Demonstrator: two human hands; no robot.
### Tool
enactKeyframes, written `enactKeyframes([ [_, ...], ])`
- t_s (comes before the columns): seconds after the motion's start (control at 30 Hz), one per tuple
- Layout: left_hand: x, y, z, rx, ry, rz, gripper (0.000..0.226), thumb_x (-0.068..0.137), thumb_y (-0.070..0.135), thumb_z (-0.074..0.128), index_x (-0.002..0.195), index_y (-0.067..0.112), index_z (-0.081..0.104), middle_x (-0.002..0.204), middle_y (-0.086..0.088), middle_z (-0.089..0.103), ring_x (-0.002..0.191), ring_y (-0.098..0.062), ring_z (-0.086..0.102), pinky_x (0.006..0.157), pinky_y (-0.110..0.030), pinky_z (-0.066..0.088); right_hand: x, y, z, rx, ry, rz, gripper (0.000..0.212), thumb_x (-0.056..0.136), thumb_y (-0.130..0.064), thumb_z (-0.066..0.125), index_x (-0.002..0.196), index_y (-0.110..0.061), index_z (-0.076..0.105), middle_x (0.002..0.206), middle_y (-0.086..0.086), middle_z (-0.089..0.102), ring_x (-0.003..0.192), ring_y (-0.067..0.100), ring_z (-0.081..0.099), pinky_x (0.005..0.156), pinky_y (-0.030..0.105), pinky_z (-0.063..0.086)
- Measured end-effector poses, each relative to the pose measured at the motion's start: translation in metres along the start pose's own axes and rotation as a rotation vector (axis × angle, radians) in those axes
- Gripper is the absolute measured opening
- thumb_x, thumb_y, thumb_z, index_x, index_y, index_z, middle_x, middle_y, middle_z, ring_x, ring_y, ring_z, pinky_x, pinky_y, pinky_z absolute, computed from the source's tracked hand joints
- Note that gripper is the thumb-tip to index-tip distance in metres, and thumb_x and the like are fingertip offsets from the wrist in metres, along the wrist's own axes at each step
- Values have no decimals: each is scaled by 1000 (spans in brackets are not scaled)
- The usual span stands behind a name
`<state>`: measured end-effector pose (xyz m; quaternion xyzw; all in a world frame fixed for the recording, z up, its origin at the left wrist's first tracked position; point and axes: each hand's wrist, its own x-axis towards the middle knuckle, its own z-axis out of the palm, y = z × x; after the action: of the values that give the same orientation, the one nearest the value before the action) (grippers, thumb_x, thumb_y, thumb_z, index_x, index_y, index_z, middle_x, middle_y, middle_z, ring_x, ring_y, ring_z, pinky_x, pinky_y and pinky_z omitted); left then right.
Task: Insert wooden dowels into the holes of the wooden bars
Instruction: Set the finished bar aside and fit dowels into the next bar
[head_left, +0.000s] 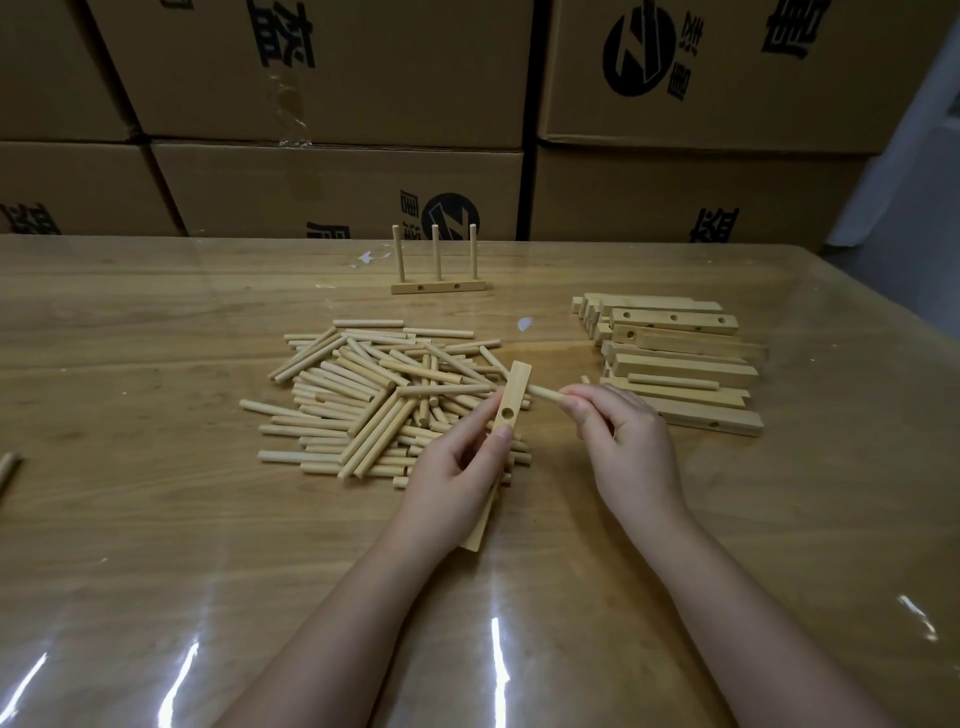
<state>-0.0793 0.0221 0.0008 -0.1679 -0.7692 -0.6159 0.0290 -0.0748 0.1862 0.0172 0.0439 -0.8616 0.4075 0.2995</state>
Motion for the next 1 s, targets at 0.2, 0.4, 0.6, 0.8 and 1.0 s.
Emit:
enactKeyframes([
  [0.2,1,1,-1,-29,-37,-20,37,95,28,52,128,44,45,101,51,53,104,28,44,81,5,32,0,2,1,28,-32,35,18,90,-22,55,102,-23,67,75,-21,55,82,6,55,84,43,47],
  [0.4,5,5,-3,-264,112,-133,23,95,27,53,105,48,57,90,24,69,81,7,65,61,-12,50,1,9,-1,242,57,192,25,95,-37,41,119,-37,50,90,-14,60,76,-3,56,64,10,45],
  [0.6,8,9,-6,-483,257,-221,17,97,22,50,101,33,62,69,2,67,58,-7,63,48,-20,50,4,30,4,-249,35,376,23,94,-23,47,115,-21,55,114,1,51,110,21,47,93,38,41],
  [0.8,9,6,-5,-483,216,-231,17,97,22,48,103,31,61,62,2,66,56,-7,63,48,-20,50,7,32,5,-494,-134,419,43,88,-32,59,130,-25,47,126,1,49,117,22,43,97,37,32],
  [1.0,9,3,-7,-441,214,-239,30,98,27,47,124,17,57,64,1,67,54,-8,61,49,-20,49,6,34,4,-426,-108,357,32,91,-15,53,123,-18,57,121,3,56,110,23,51,97,41,39],
])
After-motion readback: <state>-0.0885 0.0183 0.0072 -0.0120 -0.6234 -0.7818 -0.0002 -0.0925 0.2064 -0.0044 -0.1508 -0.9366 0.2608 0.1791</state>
